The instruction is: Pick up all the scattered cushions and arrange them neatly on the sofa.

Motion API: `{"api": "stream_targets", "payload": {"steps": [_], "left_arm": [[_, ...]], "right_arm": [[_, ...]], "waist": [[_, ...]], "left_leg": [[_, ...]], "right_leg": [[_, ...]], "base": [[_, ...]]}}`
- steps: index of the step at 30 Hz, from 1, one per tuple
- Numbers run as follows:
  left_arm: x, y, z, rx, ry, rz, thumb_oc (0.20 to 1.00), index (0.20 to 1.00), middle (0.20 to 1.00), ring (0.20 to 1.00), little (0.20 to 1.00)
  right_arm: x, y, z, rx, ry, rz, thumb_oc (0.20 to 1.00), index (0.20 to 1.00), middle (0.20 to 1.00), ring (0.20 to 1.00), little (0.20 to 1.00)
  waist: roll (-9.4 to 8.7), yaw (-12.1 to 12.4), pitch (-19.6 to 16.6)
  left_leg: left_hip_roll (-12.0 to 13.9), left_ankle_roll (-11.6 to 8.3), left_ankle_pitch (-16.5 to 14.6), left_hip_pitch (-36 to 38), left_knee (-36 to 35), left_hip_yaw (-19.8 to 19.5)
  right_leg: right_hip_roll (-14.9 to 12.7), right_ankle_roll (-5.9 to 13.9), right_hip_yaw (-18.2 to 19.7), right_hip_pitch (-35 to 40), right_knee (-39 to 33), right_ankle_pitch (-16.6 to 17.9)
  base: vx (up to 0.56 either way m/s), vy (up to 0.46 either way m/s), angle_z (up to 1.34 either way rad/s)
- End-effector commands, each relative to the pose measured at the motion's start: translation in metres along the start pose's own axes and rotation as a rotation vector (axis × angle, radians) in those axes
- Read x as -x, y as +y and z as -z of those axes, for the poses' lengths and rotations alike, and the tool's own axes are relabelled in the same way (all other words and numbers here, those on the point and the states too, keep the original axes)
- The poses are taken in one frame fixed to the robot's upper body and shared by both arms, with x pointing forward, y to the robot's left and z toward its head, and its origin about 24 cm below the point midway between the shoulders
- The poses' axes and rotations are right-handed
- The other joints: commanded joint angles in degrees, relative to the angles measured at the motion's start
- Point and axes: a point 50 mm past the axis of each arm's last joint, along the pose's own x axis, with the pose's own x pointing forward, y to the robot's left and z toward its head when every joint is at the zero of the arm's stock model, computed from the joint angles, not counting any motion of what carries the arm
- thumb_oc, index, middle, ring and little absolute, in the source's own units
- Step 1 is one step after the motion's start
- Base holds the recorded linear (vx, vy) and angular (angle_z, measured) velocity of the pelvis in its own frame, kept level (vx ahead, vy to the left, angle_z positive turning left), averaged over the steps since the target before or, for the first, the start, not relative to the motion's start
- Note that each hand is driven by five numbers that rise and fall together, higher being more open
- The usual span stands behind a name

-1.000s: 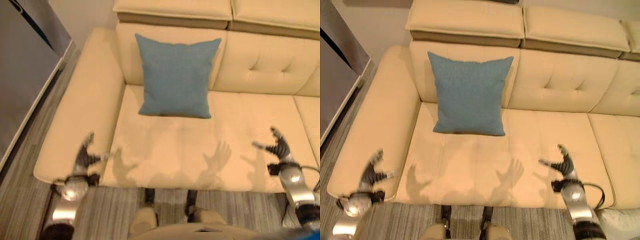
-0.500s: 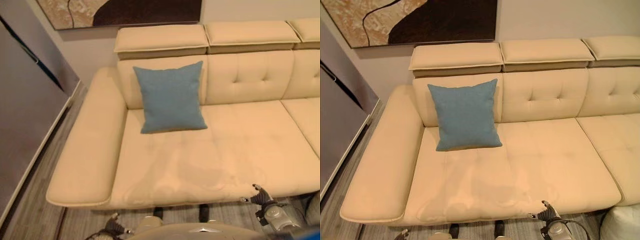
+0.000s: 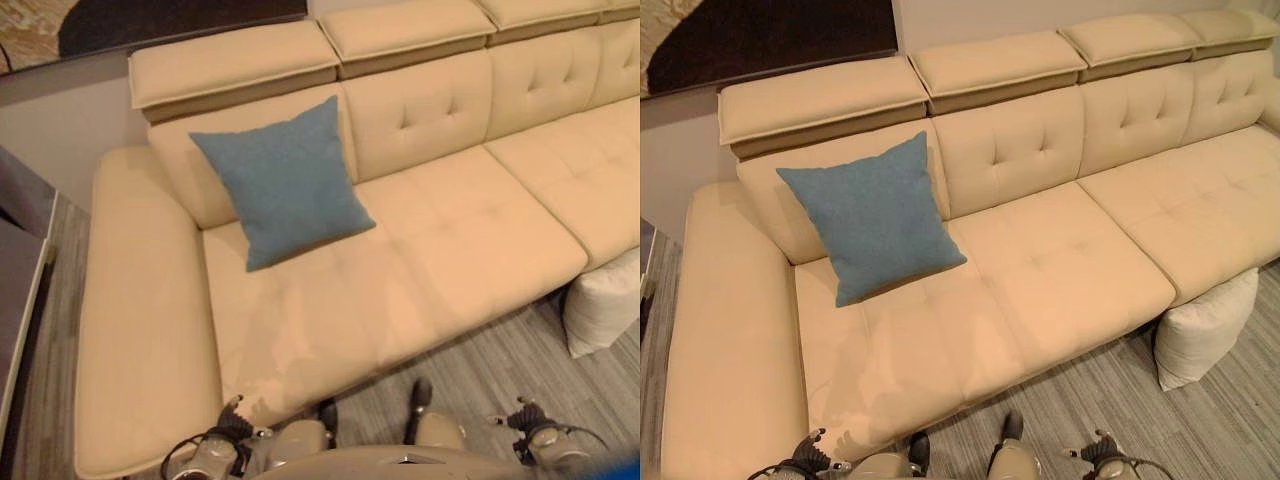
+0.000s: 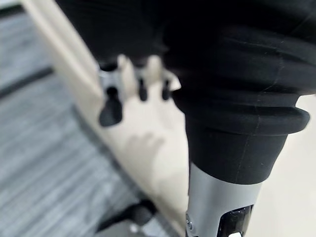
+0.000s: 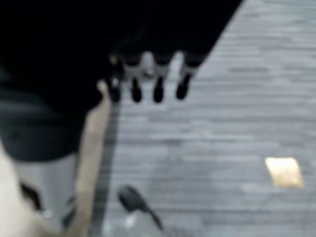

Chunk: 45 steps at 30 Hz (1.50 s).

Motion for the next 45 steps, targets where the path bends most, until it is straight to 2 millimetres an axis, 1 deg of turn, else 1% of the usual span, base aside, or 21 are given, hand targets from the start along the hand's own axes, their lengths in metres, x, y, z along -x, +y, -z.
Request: {"api": "stream_targets", "payload": {"steps": [1,4,5,10,14,16,17,18,20,21,23,24,25,26,29,30,32,33,35,38,45], "left_arm": [[-0.002,0.005,0.003,0.026,0.041,-0.011,1.0,1.0,1.0,1.0,1.0],[-0.002,0.004,0.002,0.037,0.033,-0.013,1.0,1.0,1.0,1.0,1.0],[-0.003,0.003,-0.007,0.042,0.006,-0.018,1.0,1.0,1.0,1.0,1.0],[-0.007,-0.002,-0.036,0.038,-0.073,-0.01,1.0,1.0,1.0,1.0,1.0],[-0.007,-0.008,-0.044,0.035,-0.088,0.008,1.0,1.0,1.0,1.0,1.0],[-0.007,-0.011,-0.043,0.04,-0.081,0.017,1.0,1.0,1.0,1.0,1.0],[-0.007,-0.011,-0.043,0.04,-0.081,0.017,1.0,1.0,1.0,1.0,1.0],[-0.006,-0.017,-0.046,0.05,-0.088,0.024,1.0,1.0,1.0,1.0,1.0],[-0.006,-0.019,-0.047,0.047,-0.093,0.027,1.0,1.0,1.0,1.0,1.0],[-0.006,-0.019,-0.047,0.047,-0.093,0.028,1.0,1.0,1.0,1.0,1.0],[-0.007,-0.02,-0.054,0.043,-0.109,0.027,1.0,1.0,1.0,1.0,1.0],[-0.007,-0.016,-0.054,0.047,-0.1,0.017,1.0,1.0,1.0,1.0,1.0],[-0.008,-0.012,-0.053,0.06,-0.095,0.005,1.0,1.0,1.0,1.0,1.0],[-0.009,-0.005,-0.047,0.082,-0.067,-0.011,1.0,1.0,1.0,1.0,1.0],[-0.007,0.0,-0.021,0.101,0.022,-0.022,1.0,1.0,1.0,1.0,1.0],[-0.004,-0.001,-0.004,0.16,0.076,-0.021,1.0,1.0,1.0,1.0,1.0],[-0.002,-0.001,0.006,0.183,0.106,-0.024,1.0,1.0,1.0,1.0,1.0],[-0.002,-0.001,0.006,0.183,0.106,-0.024,1.0,1.0,1.0,1.0,1.0],[-0.001,0.0,0.005,0.234,0.1,-0.04,1.0,1.0,1.0,1.0,1.0],[-0.001,-0.001,0.005,0.263,0.103,-0.041,1.0,1.0,1.0,1.0,1.0],[-0.001,0.002,0.008,0.19,0.109,-0.032,1.0,1.0,1.0,1.0,1.0]], "right_arm": [[-0.002,-0.013,-0.012,0.036,-0.053,0.048,1.0,1.0,1.0,1.0,1.0],[-0.002,-0.013,-0.015,0.037,-0.066,0.055,1.0,1.0,1.0,1.0,1.0],[-0.003,-0.015,-0.028,0.03,-0.102,0.064,1.0,1.0,1.0,1.0,1.0],[-0.005,-0.029,-0.036,0.005,-0.122,0.117,1.0,1.0,1.0,1.0,1.0],[-0.005,-0.033,-0.036,0.008,-0.12,0.134,1.0,1.0,1.0,1.0,1.0],[-0.005,-0.035,-0.035,0.018,-0.112,0.14,1.0,1.0,1.0,1.0,1.0],[-0.005,-0.035,-0.035,0.018,-0.112,0.14,1.0,1.0,1.0,1.0,1.0],[-0.006,-0.039,-0.045,0.016,-0.126,0.147,1.0,1.0,1.0,1.0,1.0],[-0.006,-0.041,-0.047,0.014,-0.132,0.153,1.0,1.0,1.0,1.0,1.0],[-0.006,-0.041,-0.047,0.014,-0.132,0.153,1.0,1.0,1.0,1.0,1.0],[-0.007,-0.041,-0.052,-0.003,-0.126,0.154,1.0,1.0,1.0,1.0,1.0],[-0.006,-0.033,-0.049,-0.007,-0.112,0.134,1.0,1.0,1.0,1.0,1.0],[-0.006,-0.03,-0.049,-0.007,-0.111,0.13,1.0,1.0,1.0,1.0,1.0],[-0.006,-0.025,-0.046,-0.008,-0.103,0.12,1.0,1.0,1.0,1.0,1.0],[-0.005,-0.02,-0.039,-0.028,-0.082,0.103,1.0,1.0,1.0,1.0,1.0],[-0.005,-0.018,-0.042,-0.019,-0.096,0.095,1.0,1.0,1.0,1.0,1.0],[-0.005,-0.019,-0.046,0.002,-0.108,0.098,1.0,1.0,1.0,1.0,1.0],[-0.005,-0.019,-0.046,0.002,-0.108,0.098,1.0,1.0,1.0,1.0,1.0],[-0.004,-0.017,-0.064,-0.002,-0.157,0.101,1.0,1.0,1.0,1.0,1.0],[-0.004,-0.014,-0.075,-0.005,-0.185,0.097,1.0,1.0,1.0,1.0,1.0],[-0.003,-0.004,-0.064,-0.017,-0.162,0.066,1.0,1.0,1.0,1.0,1.0]], "waist": [[-1.0,4.88,-1.17],[-2.1,6.92,-1.48],[-2.64,6.95,-1.42],[-1.0,5.45,1.11],[-1.46,4.29,2.11],[-1.4,4.1,1.78],[-1.41,4.08,1.75],[0.29,2.67,1.29],[0.62,1.87,1.22],[0.66,1.96,1.21],[0.79,0.09,1.58],[0.61,0.16,2.2],[0.63,0.71,2.98],[0.74,1.56,3.72],[0.27,1.34,2.32],[0.08,2.04,1.23],[-0.14,2.35,0.81],[-0.15,2.39,0.84],[-2.14,1.48,0.05],[-2.26,0.22,-0.64],[-1.44,-1.88,-1.6]], "left_leg": [[-2.42,-3.91,-2.03,-3.31,1.38,-6.88],[-2.32,-4.24,-0.83,-5.24,1.17,-4.91],[-1.98,-5.3,0.71,-7.94,1.72,-3.97],[-2.1,-8.68,4.37,-12.82,3.24,-6.85],[-3.53,-9.32,-0.95,-8.9,7.08,-14.88],[-3.58,-9.45,-2.25,-6.31,9.67,-19.63],[-3.59,-9.45,-2.23,-6.34,9.65,-19.65],[-4.53,-8.79,-4.84,-1.08,8.42,-27.49],[-4.74,-8.16,-6.2,-0.31,7.13,-27.46],[-4.68,-8.16,-6.21,-0.26,7.07,-27.38],[-6.63,-6.4,-7.99,0.38,4.67,-25.74],[-7.27,-5.3,-7.32,-0.03,3.45,-23.44],[-6.79,-5.23,-6.97,-0.54,3.73,-21.61],[-5.6,-4.93,-5.52,-2.19,4.12,-17.85],[-4.05,-3.63,-3.55,-1.22,1.64,-14.27],[-2.6,-3.78,-3.01,-1.9,1.18,-11.09],[-1.83,-4.14,-3.02,-2.21,0.85,-9.41],[-1.82,-4.14,-3.02,-2.17,0.84,-9.37],[-1.35,-5.25,-2.74,-3.41,1.01,-6.6],[-0.25,-5.87,-2.48,-2.81,-0.15,-4.95],[0.87,-6.81,-0.95,1.09,-3.94,-3.62]], "right_leg": [[2.23,0.0,-5.63,13.2,-12.93,0.56],[2.48,-0.07,-6.59,16.25,-17.14,0.78],[3.99,0.32,-4.46,16.37,-21.73,-0.35],[6.77,-1.46,-2.63,14.09,-25.49,0.76],[5.18,-1.68,-1.4,11.11,-24.62,3.56],[4.98,-1.62,0.29,9.6,-24.03,4.55],[4.97,-1.62,0.27,9.57,-24.03,4.55],[5.4,-0.94,5.82,5.19,-22.31,7.19],[5.17,-0.6,6.54,3.82,-22.14,7.97],[5.22,-0.61,6.62,3.78,-22.1,7.96],[3.7,1.7,8.4,-0.4,-23.56,13.04],[3.0,2.91,7.0,-2.25,-26.2,14.19],[2.89,2.69,4.83,-2.92,-25.79,13.48],[1.61,1.39,-1.46,-2.25,-22.64,10.72],[3.31,-0.48,1.55,2.18,-13.82,6.11],[2.19,-0.71,0.44,5.5,-12.47,4.38],[1.34,-0.63,0.37,6.29,-13.41,4.87],[1.35,-0.63,0.41,6.3,-13.4,4.87],[2.31,0.27,2.41,8.12,-20.2,5.49],[4.51,0.37,5.07,8.74,-24.5,6.32],[6.42,-0.24,5.75,12.35,-28.54,6.39]], "base": [[-0.32,-0.107,-0.76],[-0.25,-0.14,-0.77],[-0.19,-0.181,-0.91],[-0.28,-0.147,-0.2],[-0.25,-0.009,-0.1],[-0.17,0.042,-0.77],[-0.35,0.166,-0.97],[-0.28,0.151,-0.82],[-0.21,0.122,-1.08],[-0.27,0.154,-1.27],[-0.43,0.209,-1.02],[-0.49,0.137,-1.66],[-0.61,0.06,-1.77],[-0.42,-0.018,-2.38],[-0.27,-0.105,-1.93],[-0.14,-0.134,-0.96],[-0.05,-0.101,-1.09],[-0.03,-0.17,-1.4],[-0.06,-0.252,-0.65],[0.01,-0.201,-0.24],[0.06,-0.1,-0.33]]}}
